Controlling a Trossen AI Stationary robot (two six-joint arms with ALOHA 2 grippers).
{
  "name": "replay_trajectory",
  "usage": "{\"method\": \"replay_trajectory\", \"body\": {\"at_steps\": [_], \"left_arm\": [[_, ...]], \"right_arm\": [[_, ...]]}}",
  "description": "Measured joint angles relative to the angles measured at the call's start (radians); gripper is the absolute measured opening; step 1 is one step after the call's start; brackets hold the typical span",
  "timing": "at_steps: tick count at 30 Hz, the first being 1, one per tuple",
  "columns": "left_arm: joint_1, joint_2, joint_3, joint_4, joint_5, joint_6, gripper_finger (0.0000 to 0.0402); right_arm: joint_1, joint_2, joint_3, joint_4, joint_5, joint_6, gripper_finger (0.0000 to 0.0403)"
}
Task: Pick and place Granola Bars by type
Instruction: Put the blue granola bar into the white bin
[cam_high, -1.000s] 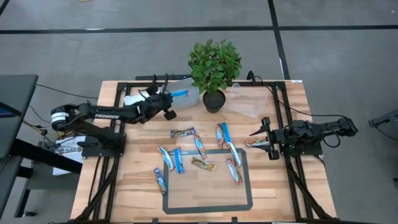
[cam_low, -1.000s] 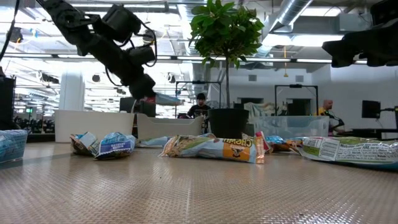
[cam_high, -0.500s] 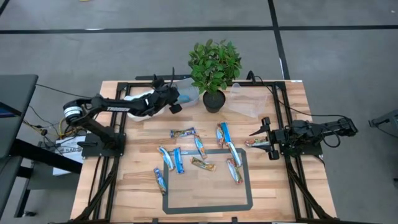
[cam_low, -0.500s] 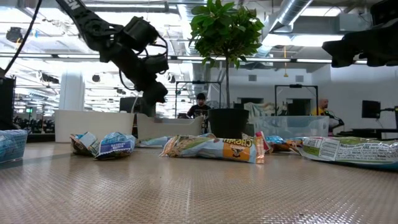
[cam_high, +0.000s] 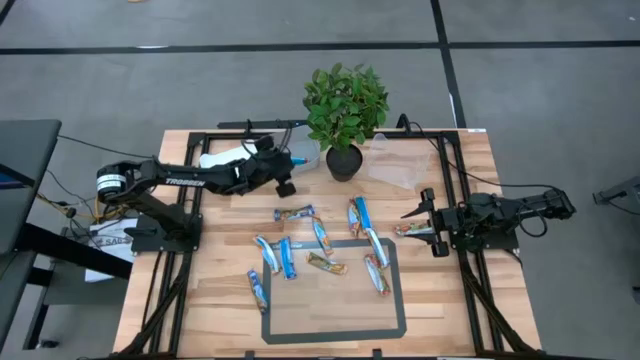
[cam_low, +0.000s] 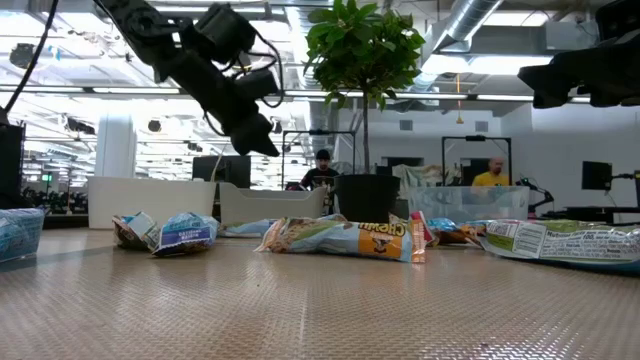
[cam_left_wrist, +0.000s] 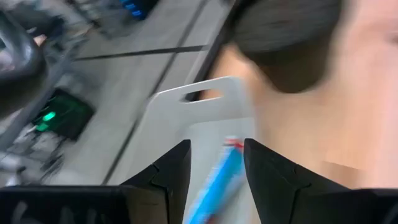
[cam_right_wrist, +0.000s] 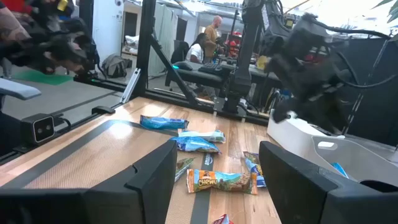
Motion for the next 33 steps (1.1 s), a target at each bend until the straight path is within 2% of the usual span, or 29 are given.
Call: {"method": "replay_trajectory", "body": {"at_steps": [12, 16, 21, 27, 33], "left_arm": [[-0.270, -0.038, 0.000, -0.260, 0.218, -0.125, 0.0140], [-0.329, -0.038, 0.000, -0.288, 0.199, -0.131, 0.0140], [-0.335, -0.033, 0.000, -0.299, 0.161, -0.154, 0.0140], [-0.301, 0.038, 0.000, -0.300, 0.146, -0.283, 0.0139], [-0.272, 0.104, 0.016, -0.329, 0.158, -0.317, 0.0149]], "right_arm": [[0.000, 0.000, 0.000, 0.000, 0.000, 0.000, 0.0224], [0.000, 0.000, 0.000, 0.000, 0.000, 0.000, 0.0224], [0.000, 0.000, 0.000, 0.000, 0.000, 0.000, 0.0224], [0.000, 0.000, 0.000, 0.000, 0.000, 0.000, 0.0224], [0.000, 0.000, 0.000, 0.000, 0.000, 0.000, 0.0224]]}}
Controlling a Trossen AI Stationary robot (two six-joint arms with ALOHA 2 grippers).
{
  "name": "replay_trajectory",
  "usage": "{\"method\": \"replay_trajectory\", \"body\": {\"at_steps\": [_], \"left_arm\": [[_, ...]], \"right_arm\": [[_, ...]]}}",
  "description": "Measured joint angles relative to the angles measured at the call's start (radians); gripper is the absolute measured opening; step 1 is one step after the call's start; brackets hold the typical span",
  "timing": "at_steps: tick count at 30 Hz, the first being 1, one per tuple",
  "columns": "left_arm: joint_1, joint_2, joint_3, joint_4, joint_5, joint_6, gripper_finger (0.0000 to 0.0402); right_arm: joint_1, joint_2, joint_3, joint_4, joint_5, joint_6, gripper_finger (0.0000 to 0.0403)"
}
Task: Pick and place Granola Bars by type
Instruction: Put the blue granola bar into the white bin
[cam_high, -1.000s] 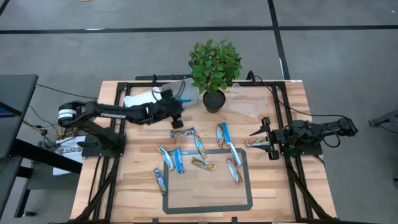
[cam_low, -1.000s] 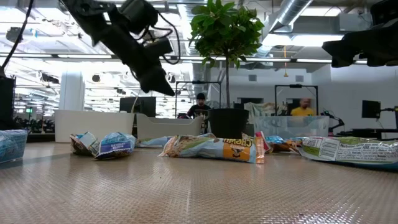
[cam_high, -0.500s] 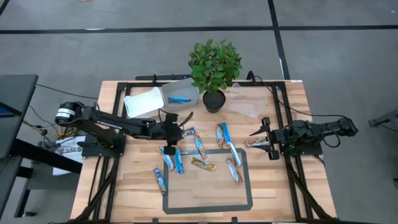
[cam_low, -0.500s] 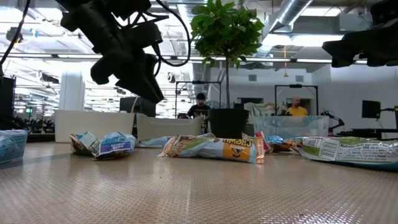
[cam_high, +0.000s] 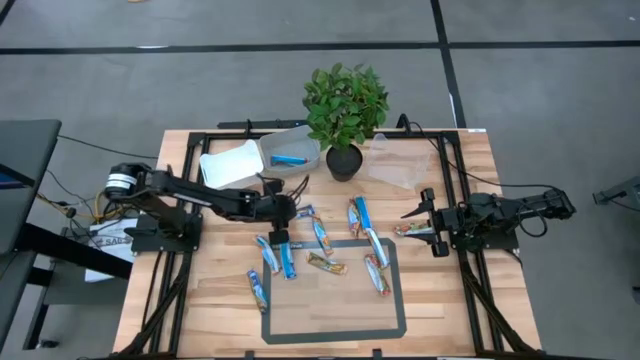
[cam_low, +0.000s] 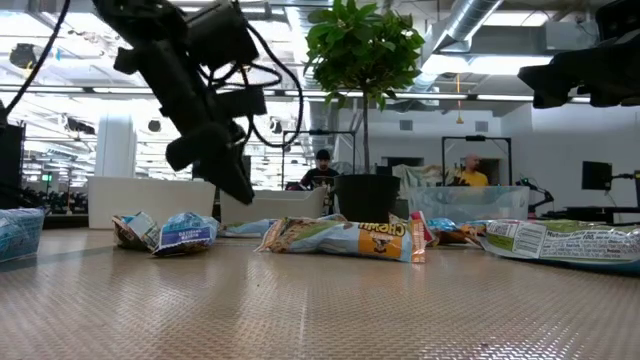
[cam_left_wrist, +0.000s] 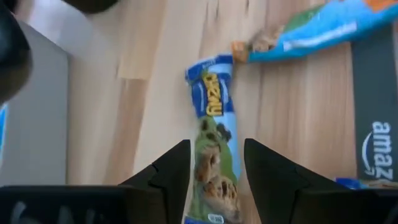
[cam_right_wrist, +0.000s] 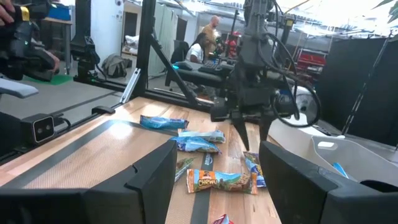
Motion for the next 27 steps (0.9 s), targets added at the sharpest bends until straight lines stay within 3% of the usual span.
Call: {"method": "replay_trajectory", "body": {"at_steps": [6, 12, 27], "left_arm": [[0.007, 0.055, 0.047, -0.040, 0.066, 0.001, 0.0195], [0.015, 0.102, 0.068, -0.044, 0.039, 0.027, 0.0237], [0.045, 0.107, 0.070, -0.084, 0.041, 0.028, 0.0245]], "right_arm": [[0.000, 0.000, 0.000, 0.000, 0.000, 0.000, 0.0224], [0.000, 0.000, 0.000, 0.000, 0.000, 0.000, 0.0224], [0.000, 0.000, 0.000, 0.000, 0.000, 0.000, 0.0224]]}}
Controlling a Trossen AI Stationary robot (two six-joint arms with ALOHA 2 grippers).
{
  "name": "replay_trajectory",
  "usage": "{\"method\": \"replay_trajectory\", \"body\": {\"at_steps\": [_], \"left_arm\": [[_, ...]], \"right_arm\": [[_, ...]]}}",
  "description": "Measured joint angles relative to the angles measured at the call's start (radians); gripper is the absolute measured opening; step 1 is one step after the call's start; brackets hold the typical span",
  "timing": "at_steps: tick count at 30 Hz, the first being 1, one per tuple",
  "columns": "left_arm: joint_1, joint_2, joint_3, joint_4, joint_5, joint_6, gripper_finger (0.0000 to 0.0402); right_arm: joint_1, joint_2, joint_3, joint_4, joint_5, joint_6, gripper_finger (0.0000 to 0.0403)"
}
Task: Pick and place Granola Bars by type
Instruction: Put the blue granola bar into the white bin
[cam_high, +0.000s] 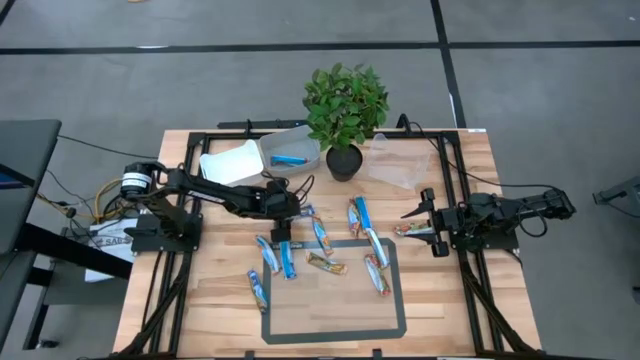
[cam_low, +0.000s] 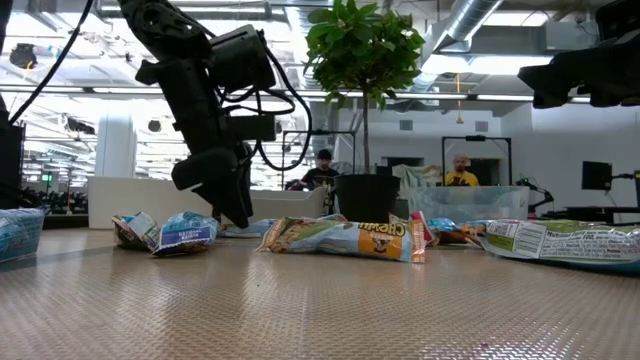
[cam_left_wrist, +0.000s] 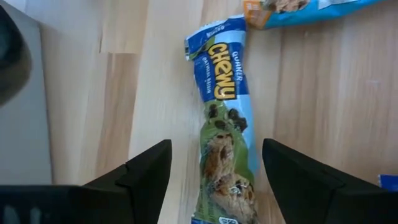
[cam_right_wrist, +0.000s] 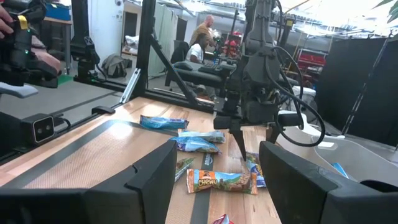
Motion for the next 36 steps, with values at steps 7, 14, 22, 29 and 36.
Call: {"method": "replay_trajectory", "body": {"at_steps": [7, 14, 22, 29, 36], "left_arm": [[0.005, 0.053, 0.003, 0.009, 0.023, 0.000, 0.0245], [0.008, 0.076, 0.003, 0.025, -0.031, 0.005, 0.0245], [0.010, 0.079, 0.003, 0.035, -0.004, 0.011, 0.0196], [0.013, 0.080, 0.002, 0.033, 0.076, 0.045, 0.0106], [0.012, 0.081, 0.001, 0.039, 0.082, 0.046, 0.0047]], "right_arm": [[0.000, 0.000, 0.000, 0.000, 0.000, 0.000, 0.0224], [0.000, 0.000, 0.000, 0.000, 0.000, 0.000, 0.0224], [0.000, 0.000, 0.000, 0.000, 0.000, 0.000, 0.0224], [0.000, 0.000, 0.000, 0.000, 0.000, 0.000, 0.0224], [0.000, 0.000, 0.000, 0.000, 0.000, 0.000, 0.0224]]}}
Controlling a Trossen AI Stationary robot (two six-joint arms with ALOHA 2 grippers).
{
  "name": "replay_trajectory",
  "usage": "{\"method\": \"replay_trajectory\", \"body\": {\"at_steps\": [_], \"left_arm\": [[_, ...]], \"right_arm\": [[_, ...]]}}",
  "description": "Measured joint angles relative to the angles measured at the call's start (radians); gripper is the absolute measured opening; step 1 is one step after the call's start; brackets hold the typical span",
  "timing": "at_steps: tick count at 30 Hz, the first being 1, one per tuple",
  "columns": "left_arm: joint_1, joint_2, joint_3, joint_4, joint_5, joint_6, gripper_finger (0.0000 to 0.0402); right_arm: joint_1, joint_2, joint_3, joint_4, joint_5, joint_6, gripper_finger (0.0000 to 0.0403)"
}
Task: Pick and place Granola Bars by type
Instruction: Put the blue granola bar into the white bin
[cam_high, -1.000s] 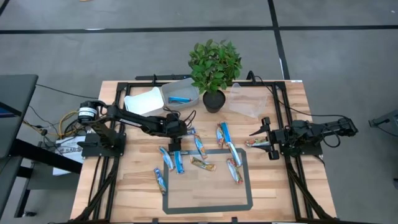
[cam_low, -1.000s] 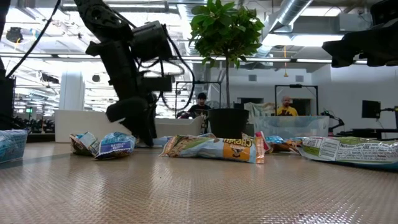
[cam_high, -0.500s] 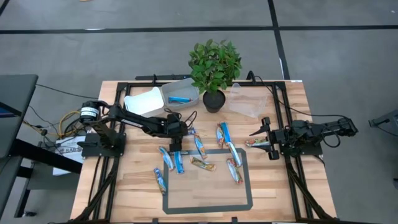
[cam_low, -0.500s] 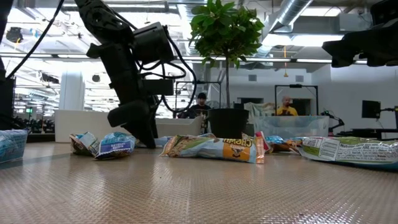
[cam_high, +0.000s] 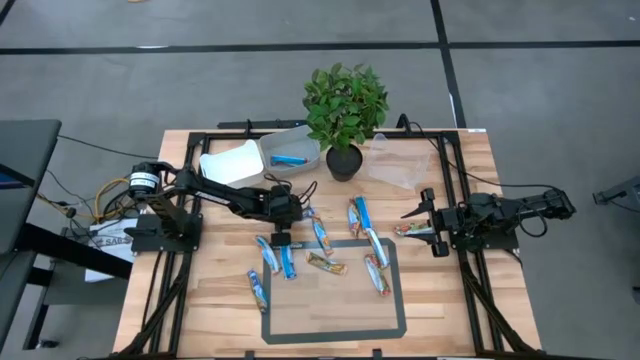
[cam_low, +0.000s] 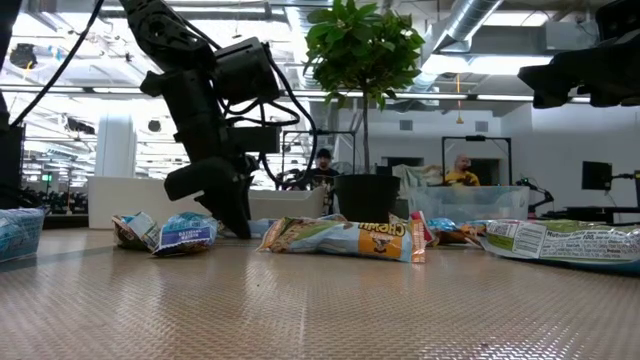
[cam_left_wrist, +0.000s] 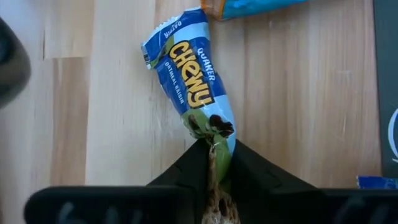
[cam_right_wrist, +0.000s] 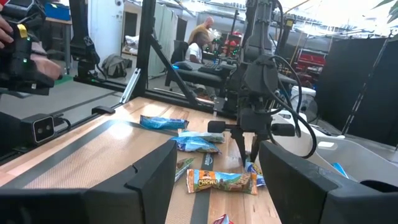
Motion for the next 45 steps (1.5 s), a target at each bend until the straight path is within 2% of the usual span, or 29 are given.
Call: {"method": "replay_trajectory", "body": {"at_steps": [5, 17, 23, 31, 38, 45], "left_arm": [[-0.006, -0.023, -0.004, 0.010, -0.013, 0.005, 0.0037], [-0.011, -0.233, -0.003, 0.012, -0.206, 0.024, 0.0040], [0.015, -0.359, -0.003, -0.141, -0.308, 0.003, 0.0040], [0.101, -0.495, -0.002, -0.371, -0.426, -0.105, 0.0041], [0.207, -0.532, -0.002, -0.570, -0.445, -0.186, 0.0041], [0.326, -0.530, -0.012, -0.665, -0.447, -0.177, 0.0041]], "right_arm": [[0.000, 0.000, 0.000, 0.000, 0.000, 0.000, 0.0223], [0.000, 0.000, 0.000, 0.000, 0.000, 0.000, 0.0224], [0.000, 0.000, 0.000, 0.000, 0.000, 0.000, 0.0223], [0.000, 0.000, 0.000, 0.000, 0.000, 0.000, 0.0224], [0.000, 0.000, 0.000, 0.000, 0.000, 0.000, 0.0224], [0.000, 0.000, 0.000, 0.000, 0.000, 0.000, 0.0224]]}}
